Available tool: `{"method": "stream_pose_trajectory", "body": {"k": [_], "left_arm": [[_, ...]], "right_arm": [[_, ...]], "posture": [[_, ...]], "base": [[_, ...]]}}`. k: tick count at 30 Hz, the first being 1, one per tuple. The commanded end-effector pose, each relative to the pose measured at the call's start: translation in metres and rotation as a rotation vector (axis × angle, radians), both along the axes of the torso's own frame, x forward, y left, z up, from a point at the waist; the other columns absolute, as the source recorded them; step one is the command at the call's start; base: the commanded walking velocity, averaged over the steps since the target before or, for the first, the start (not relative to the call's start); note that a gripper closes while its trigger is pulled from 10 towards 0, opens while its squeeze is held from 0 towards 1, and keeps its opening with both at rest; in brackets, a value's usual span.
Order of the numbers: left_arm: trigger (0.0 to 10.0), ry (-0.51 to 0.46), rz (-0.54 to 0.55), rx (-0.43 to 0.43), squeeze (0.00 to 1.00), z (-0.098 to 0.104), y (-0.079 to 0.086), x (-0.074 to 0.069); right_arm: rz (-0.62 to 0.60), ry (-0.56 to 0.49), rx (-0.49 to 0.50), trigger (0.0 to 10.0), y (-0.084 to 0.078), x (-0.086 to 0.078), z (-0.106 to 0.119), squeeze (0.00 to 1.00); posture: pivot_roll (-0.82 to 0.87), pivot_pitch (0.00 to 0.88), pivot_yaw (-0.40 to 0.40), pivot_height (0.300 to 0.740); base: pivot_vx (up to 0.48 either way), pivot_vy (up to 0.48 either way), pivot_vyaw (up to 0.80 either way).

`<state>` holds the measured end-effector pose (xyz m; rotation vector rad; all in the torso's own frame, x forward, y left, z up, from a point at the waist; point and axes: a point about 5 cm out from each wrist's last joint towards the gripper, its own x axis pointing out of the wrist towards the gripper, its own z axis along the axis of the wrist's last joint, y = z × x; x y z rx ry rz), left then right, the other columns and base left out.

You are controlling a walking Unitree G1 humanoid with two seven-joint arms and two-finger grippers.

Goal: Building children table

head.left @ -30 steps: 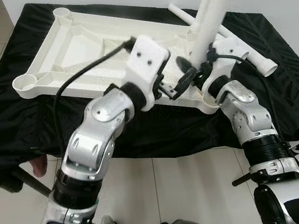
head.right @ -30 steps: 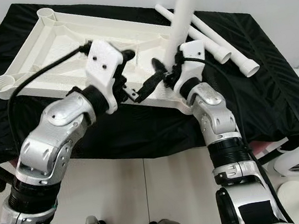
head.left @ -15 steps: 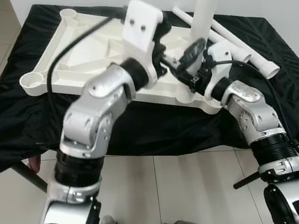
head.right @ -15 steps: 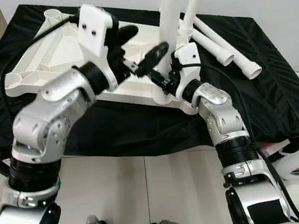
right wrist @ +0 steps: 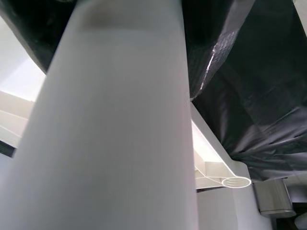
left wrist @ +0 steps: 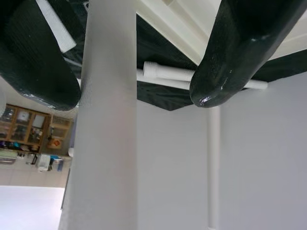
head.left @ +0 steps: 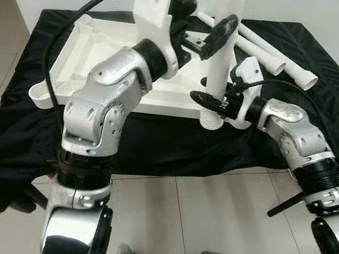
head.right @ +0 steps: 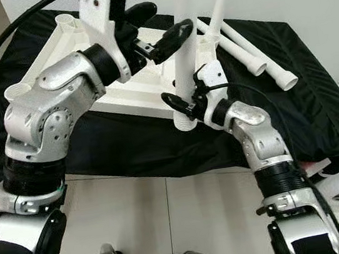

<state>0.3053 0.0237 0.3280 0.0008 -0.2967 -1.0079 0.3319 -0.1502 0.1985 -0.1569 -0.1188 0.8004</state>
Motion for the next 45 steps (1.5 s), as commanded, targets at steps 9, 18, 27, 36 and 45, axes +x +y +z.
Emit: {"method": "stream_pose_trajectory", "body": {"k": [9, 18, 27, 36, 45], "left_arm": [[10.0, 0.054, -0.316, 0.098, 0.0, -0.004, -0.022, -0.016], [6.0, 0.141, -0.345, 0.113, 0.0, -0.007, -0.031, -0.018], [0.0, 0.152, -0.323, 0.094, 0.0, -0.005, -0.031, -0.016], [0.0, 0.151, -0.309, 0.079, 0.0, -0.004, -0.032, -0.015], [10.0, 0.129, -0.265, 0.094, 0.0, -0.002, -0.031, -0.012]], "right_arm": [[0.043, -0.008, -0.044, 10.0, -0.001, -0.007, 0.0, 0.0], [0.037, -0.011, -0.047, 10.0, 0.0, -0.006, 0.0, 0.0], [0.03, -0.014, -0.038, 10.0, 0.002, -0.007, -0.001, 0.0], [0.025, 0.002, -0.011, 10.0, 0.004, -0.008, -0.002, 0.0], [-0.045, 0.014, 0.054, 10.0, 0.001, -0.004, 0.0, 1.0]], "posture": [[0.08, 0.038, -0.09, 0.74], [0.08, 0.042, -0.087, 0.74], [0.08, 0.038, -0.083, 0.74], [0.08, 0.033, -0.087, 0.74], [0.08, 0.029, -0.093, 0.74]], "base": [[0.0, 0.0, 0.0], [0.0, 0.0, 0.0], [0.0, 0.0, 0.0], [0.0, 0.0, 0.0], [0.0, 0.0, 0.0]]}}
